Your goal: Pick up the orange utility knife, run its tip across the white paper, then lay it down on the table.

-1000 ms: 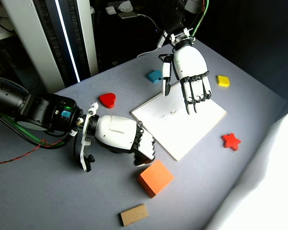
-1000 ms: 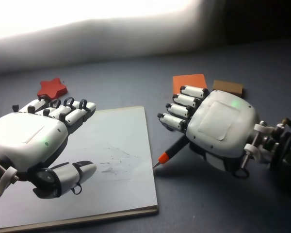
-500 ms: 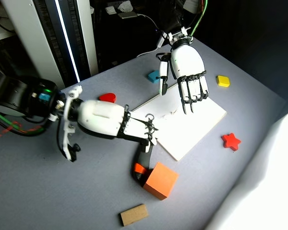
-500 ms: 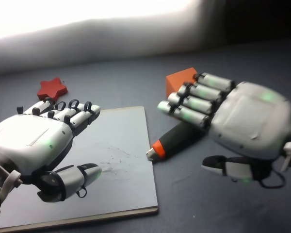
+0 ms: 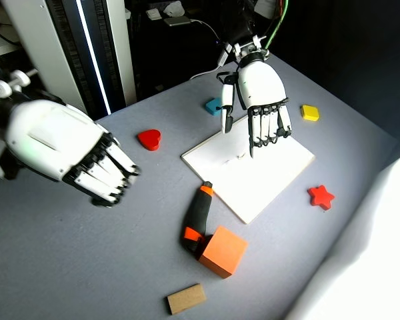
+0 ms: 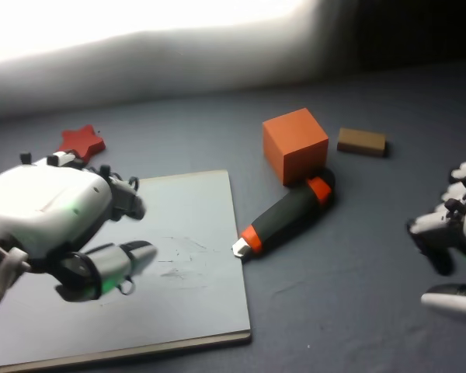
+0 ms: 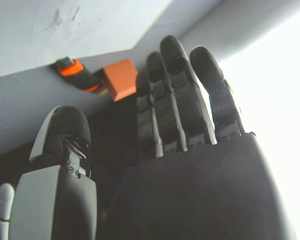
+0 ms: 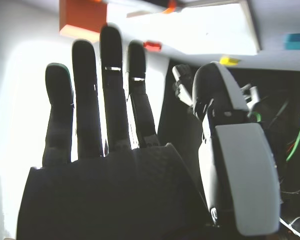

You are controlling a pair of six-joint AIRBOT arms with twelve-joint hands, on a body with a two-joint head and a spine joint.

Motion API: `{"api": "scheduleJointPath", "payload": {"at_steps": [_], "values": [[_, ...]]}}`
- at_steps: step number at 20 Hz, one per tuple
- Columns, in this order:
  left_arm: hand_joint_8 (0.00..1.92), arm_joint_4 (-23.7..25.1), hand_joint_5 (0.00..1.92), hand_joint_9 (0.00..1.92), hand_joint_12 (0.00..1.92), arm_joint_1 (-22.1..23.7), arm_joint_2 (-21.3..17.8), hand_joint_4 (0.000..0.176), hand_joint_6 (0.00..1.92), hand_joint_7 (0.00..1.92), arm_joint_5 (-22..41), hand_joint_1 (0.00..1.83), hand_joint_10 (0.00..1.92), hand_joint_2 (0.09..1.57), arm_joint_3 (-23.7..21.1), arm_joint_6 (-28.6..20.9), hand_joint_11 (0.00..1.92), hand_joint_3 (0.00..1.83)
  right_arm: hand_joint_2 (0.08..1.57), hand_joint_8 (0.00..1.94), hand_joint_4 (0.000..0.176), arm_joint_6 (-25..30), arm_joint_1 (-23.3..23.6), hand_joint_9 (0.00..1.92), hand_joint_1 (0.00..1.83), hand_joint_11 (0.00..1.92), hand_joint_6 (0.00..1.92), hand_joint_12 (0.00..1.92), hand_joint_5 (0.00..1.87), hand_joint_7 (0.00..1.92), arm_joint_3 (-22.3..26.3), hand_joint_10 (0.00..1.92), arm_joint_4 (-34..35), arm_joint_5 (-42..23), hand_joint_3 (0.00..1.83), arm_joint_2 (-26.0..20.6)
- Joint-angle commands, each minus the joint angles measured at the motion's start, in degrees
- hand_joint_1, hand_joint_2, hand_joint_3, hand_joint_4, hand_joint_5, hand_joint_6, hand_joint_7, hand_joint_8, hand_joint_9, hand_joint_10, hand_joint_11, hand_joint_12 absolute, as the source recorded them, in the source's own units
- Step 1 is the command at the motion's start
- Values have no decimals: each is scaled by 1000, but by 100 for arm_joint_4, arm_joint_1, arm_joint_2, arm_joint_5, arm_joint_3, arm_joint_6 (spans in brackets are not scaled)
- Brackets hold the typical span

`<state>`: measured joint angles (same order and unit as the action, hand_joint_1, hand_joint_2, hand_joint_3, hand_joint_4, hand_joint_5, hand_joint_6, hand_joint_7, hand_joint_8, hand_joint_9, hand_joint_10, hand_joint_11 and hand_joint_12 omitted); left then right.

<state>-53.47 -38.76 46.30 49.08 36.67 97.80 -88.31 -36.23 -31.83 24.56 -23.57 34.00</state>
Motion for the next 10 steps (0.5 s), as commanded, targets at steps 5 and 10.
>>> {"api": "scheduleJointPath", "payload": {"at_steps": [5, 10], "values": [[1779, 223, 562, 842, 1921, 257, -103, 176, 1662, 823, 451, 743, 1921, 1349, -149, 105, 672, 20, 1395, 1580, 0, 1162, 100, 1207, 144, 1166, 1620, 1921, 1041, 1259, -352, 1921, -87, -773, 22, -44], [1817, 360, 552, 824, 1921, 359, -104, 176, 1677, 801, 396, 735, 1921, 1359, -365, 115, 663, 12, 1400, 1675, 0, 2382, 341, 1208, 175, 1189, 1730, 1921, 975, 1216, -472, 1921, 1, -867, 11, -31]]}}
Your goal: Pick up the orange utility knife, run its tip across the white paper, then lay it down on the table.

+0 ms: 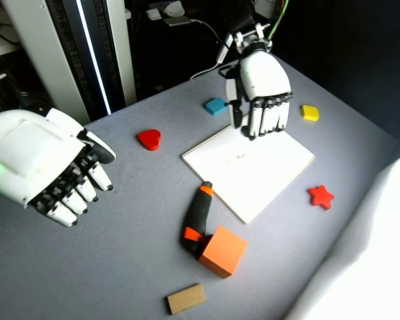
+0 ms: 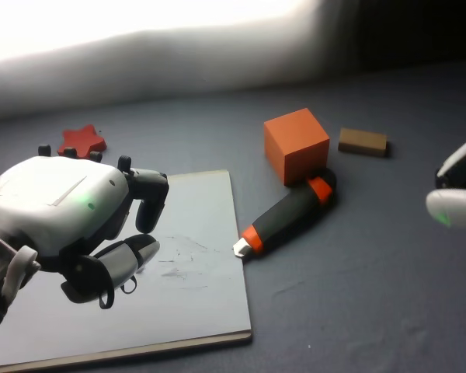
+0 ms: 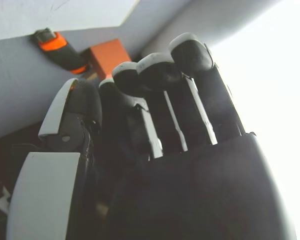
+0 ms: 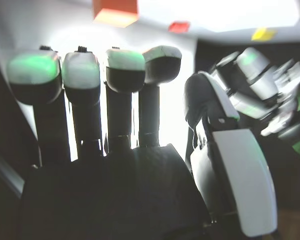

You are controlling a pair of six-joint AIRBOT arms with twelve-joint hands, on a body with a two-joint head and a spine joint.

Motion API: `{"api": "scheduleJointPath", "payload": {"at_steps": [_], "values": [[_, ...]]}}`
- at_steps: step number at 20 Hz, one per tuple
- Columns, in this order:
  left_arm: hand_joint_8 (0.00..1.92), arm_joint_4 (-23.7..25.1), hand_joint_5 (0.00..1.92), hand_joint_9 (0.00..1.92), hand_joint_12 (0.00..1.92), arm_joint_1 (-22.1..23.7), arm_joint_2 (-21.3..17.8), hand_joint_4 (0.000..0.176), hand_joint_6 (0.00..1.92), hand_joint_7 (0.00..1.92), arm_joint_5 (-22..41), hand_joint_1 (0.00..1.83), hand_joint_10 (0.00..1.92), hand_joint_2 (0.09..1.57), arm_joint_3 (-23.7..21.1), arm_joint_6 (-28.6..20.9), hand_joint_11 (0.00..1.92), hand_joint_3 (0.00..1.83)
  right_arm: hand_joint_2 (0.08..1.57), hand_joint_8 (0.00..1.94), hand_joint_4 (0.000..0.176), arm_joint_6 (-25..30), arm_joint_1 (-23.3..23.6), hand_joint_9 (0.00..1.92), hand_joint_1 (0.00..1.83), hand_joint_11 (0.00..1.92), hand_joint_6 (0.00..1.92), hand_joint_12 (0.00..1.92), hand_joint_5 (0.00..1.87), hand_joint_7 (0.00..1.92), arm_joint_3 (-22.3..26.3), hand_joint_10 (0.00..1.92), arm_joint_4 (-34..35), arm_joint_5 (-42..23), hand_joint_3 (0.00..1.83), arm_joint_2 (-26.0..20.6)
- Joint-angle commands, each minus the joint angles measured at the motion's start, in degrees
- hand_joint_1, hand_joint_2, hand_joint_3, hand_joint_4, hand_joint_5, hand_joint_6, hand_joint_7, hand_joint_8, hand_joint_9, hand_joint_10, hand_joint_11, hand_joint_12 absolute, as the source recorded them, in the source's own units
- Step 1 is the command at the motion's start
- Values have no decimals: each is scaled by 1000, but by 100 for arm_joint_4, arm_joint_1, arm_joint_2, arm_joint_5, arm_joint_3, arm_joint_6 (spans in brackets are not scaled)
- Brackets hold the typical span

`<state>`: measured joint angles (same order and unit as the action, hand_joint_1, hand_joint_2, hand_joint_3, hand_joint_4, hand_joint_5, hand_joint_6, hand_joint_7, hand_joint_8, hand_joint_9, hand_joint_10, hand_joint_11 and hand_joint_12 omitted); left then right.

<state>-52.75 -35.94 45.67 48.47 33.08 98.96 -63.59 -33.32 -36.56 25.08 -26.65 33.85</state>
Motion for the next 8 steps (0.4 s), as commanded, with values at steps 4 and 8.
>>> {"api": "scheduleJointPath", "payload": {"at_steps": [4, 8], "values": [[1821, 325, 560, 825, 1921, 138, -45, 176, 1661, 796, 428, 745, 1921, 1354, -46, -19, 671, 7, 1403, 1707, 0, 698, -1, 1193, 182, 1187, 1758, 1921, 971, 1197, -65, 1921, -53, -917, 8, 148], [1811, 326, 556, 803, 1921, 153, -46, 176, 1664, 784, 417, 742, 1921, 1357, -27, -12, 659, 5, 1410, 1730, 0, 1000, -506, 1210, 165, 1203, 1798, 1921, 978, 1198, -83, 1921, -372, -1689, 7, 263]]}}
